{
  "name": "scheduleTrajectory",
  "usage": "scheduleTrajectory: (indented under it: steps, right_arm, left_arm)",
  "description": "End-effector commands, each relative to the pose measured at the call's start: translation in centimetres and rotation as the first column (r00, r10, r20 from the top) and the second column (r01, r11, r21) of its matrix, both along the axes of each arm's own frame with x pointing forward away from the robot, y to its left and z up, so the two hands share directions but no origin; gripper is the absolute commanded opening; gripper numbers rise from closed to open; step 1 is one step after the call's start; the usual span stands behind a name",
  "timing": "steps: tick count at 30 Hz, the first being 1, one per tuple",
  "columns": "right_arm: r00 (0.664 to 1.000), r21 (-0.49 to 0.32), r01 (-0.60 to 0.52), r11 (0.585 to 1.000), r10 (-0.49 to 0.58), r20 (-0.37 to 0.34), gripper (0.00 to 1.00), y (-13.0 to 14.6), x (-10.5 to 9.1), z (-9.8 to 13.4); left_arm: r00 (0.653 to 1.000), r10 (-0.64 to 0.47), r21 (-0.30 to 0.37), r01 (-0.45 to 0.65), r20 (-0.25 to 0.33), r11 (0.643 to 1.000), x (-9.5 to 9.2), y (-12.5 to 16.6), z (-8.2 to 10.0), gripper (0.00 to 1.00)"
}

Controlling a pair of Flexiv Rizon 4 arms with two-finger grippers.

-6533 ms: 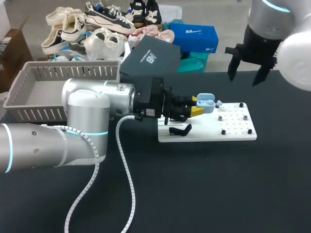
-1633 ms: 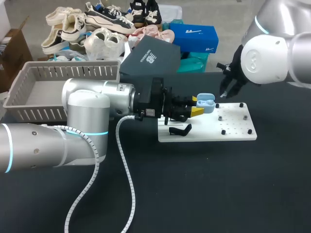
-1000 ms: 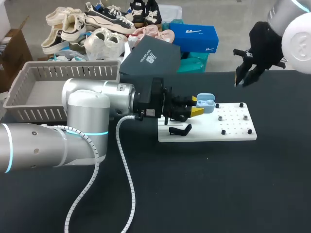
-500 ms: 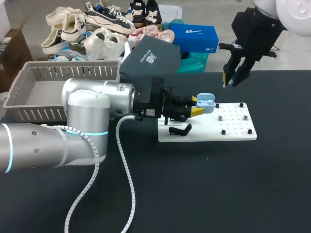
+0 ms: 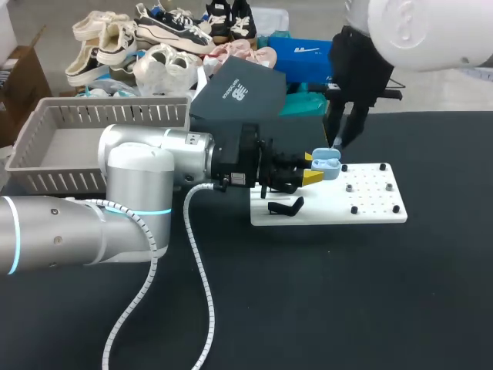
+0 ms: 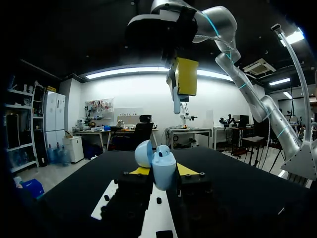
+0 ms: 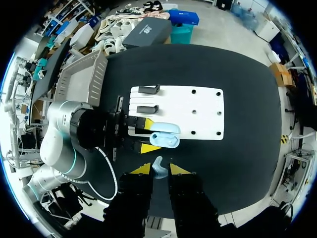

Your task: Pick up each earbud case from the left stands, insert the matching earbuds, close the lid, and place the case in the box.

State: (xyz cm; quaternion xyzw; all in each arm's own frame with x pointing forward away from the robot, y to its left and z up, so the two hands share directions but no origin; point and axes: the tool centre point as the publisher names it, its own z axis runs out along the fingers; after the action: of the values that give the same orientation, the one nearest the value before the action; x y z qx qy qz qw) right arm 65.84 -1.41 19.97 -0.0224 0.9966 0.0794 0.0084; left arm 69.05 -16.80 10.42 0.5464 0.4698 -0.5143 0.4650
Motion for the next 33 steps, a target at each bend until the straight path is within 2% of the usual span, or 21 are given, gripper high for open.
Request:
scheduleTrajectory:
  steps: [1,16,33]
  right_arm:
    - [1.000,-0.007,0.005,1.000,-0.005,-0.003,0.00,0.1,-0.4,-0.5]
    - [0.999,-0.019,-0.046,0.999,0.045,-0.012,0.00,2.3,0.1,-2.2]
    - [1.000,-0.028,-0.021,0.999,0.020,-0.017,0.00,2.1,1.9,-3.4]
  left_arm:
    - [1.000,0.003,0.000,-0.003,0.001,1.000,0.0,-0.1,-0.1,0.00]
    - [1.000,0.003,0.000,-0.003,0.001,1.000,0.0,-0.1,-0.1,0.00]
    - [1.000,0.003,0.000,-0.003,0.001,1.000,0.0,-0.1,-0.1,0.00]
